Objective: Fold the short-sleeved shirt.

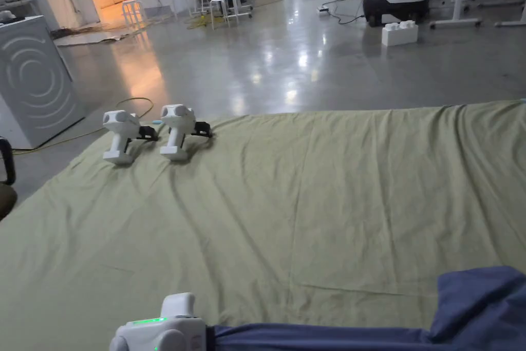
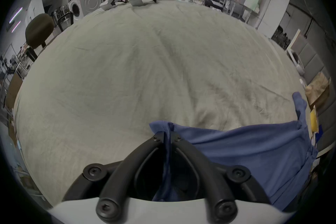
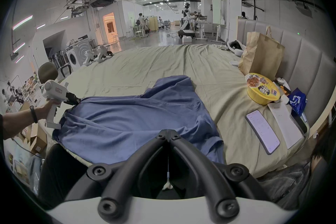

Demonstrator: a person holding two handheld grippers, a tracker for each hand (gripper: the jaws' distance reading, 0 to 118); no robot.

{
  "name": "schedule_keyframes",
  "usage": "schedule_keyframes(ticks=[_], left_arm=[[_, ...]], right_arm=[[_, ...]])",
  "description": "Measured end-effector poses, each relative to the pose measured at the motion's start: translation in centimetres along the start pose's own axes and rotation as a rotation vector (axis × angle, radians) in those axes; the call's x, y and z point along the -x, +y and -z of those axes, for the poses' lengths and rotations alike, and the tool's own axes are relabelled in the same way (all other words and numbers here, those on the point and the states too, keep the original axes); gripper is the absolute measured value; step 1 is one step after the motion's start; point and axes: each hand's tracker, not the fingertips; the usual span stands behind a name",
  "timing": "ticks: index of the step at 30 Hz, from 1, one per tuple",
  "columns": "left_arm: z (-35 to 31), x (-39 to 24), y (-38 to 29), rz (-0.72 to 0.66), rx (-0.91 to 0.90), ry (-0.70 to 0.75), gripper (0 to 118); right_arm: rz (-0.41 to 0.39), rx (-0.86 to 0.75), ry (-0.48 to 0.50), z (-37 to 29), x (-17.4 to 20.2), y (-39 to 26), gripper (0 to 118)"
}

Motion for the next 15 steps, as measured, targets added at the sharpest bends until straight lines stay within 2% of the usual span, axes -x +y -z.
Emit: schedule_keyframes(ticks=[4, 5, 6, 7, 9, 10, 12, 14, 15], left_arm=[[0.4, -0.1, 1.0, 0.041, 0.058, 0.009, 8], [0.5, -0.2, 1.1, 0.045, 0.075, 0.01, 8], [0.6, -0.2, 1.2, 0.05, 0.085, 0.008, 8], [0.6, 0.0, 1.3, 0.051, 0.093, 0.004, 8], [0.6, 0.5, 1.8, 0.036, 0.106, -0.012, 8], [0.6, 0.7, 1.9, 0.033, 0.108, -0.015, 8], [-0.2, 0.5, 1.9, 0.021, 0.116, -0.028, 8], [-0.3, 0.4, 1.8, 0.018, 0.123, -0.034, 8], [-0.4, 0.4, 1.7, 0.02, 0.124, -0.037, 8]], right_arm=[[0.06, -0.007, 0.059, 4.0, -2.1, 4.0, 3], [0.074, 0.017, 0.074, 5.8, -2.9, 5.6, 6], [0.086, 0.064, 0.094, 7.8, -3.6, 7.0, 14], [0.103, 0.101, 0.106, 9.9, -4.3, 8.8, 30], [0.135, 0.214, 0.073, 14.8, -5.9, 11.0, 73], [0.148, 0.294, 0.065, 17.7, -6.9, 11.7, 84], [0.161, 0.435, 0.041, 22.7, -8.4, 12.1, 84], [0.106, 0.497, -0.058, 26.5, -8.6, 11.5, 83], [0.076, 0.533, -0.076, 27.9, -8.5, 11.1, 78]])
